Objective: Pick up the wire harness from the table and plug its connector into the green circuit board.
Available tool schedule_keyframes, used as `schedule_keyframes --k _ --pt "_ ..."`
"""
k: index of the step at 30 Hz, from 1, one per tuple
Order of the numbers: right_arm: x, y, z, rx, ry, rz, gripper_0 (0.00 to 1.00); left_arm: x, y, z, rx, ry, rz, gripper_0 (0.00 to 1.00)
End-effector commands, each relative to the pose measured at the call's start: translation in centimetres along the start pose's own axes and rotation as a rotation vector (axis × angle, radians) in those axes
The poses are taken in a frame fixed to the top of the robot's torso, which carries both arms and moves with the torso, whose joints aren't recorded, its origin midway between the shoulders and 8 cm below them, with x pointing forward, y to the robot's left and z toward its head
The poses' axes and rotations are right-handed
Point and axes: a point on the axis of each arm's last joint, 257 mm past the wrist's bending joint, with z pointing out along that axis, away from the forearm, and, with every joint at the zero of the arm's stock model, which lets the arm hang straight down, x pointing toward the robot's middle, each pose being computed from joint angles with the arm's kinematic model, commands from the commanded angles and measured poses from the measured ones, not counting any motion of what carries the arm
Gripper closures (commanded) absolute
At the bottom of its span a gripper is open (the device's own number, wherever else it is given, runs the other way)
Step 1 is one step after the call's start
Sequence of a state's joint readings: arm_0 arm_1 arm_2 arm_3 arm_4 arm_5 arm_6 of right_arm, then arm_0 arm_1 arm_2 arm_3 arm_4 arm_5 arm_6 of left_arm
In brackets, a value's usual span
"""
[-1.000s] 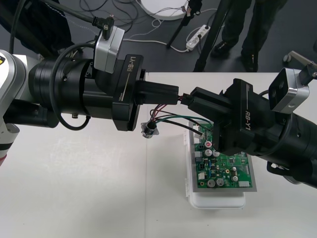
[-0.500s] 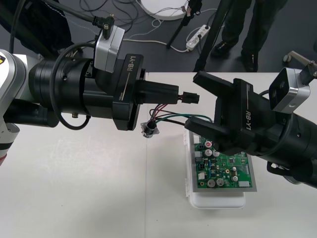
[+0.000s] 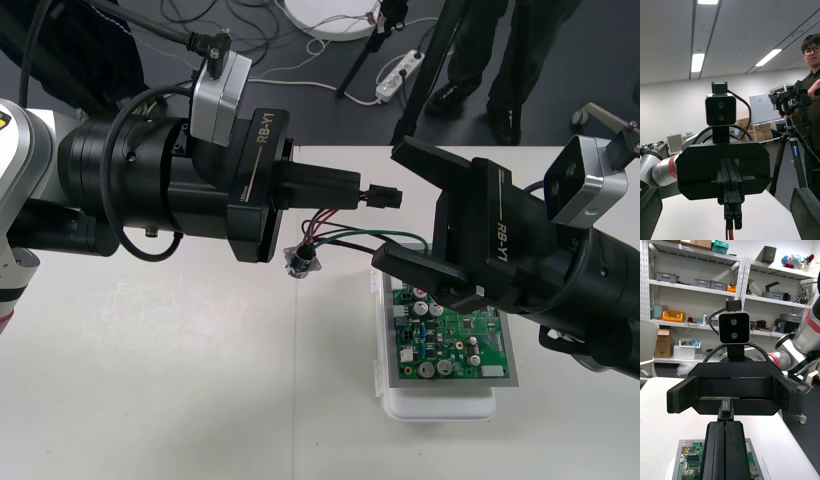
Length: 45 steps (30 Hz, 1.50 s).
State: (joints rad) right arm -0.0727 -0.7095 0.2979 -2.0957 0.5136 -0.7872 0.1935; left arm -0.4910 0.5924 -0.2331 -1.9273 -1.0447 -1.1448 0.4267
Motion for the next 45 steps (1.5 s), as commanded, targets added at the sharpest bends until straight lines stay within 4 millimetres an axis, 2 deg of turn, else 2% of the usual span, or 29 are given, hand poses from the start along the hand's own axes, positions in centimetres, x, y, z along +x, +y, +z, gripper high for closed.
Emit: schedule_keyframes --k 1,9,12,18,27,32,39,45 --pt "-1.4 0.7 0.5 -0.040 0.000 -0.033 0.00 -1.0 -0.4 -0.2 0.034 0.016 0.008 1.00" --pt "-1.5 -0.4 -0.6 -0.020 0.041 -0.062 0.00 -0.8 0.5 -2.4 0.007 0.013 -0.034 1.00" --pt "-1.8 -1.0 -1.3 -0.008 0.063 -0.075 0.00 -0.8 1.0 -3.4 -0.019 0.011 0.010 1.00" --pt "-1.5 -1.6 -2.6 0.004 0.118 -0.084 0.00 0.3 1.1 -4.6 -0.053 0.017 0.001 1.00" --pt "-0.2 -3.3 -6.8 0.030 0.314 -0.210 0.00 2.9 0.0 -7.6 -0.084 0.056 -0.011 1.00" --pt "1.7 -4.0 -9.5 0.041 0.464 -0.221 0.00 4.2 -0.7 -9.1 -0.099 0.073 -0.009 1.00" --pt "3.9 -5.4 -13.5 0.079 0.661 -0.232 0.00 5.9 -1.5 -9.5 -0.129 0.054 0.040 1.00" --pt "5.9 -5.6 -17.7 0.073 0.859 -0.234 0.00 7.3 -2.5 -9.8 -0.135 0.042 0.031 1.00"
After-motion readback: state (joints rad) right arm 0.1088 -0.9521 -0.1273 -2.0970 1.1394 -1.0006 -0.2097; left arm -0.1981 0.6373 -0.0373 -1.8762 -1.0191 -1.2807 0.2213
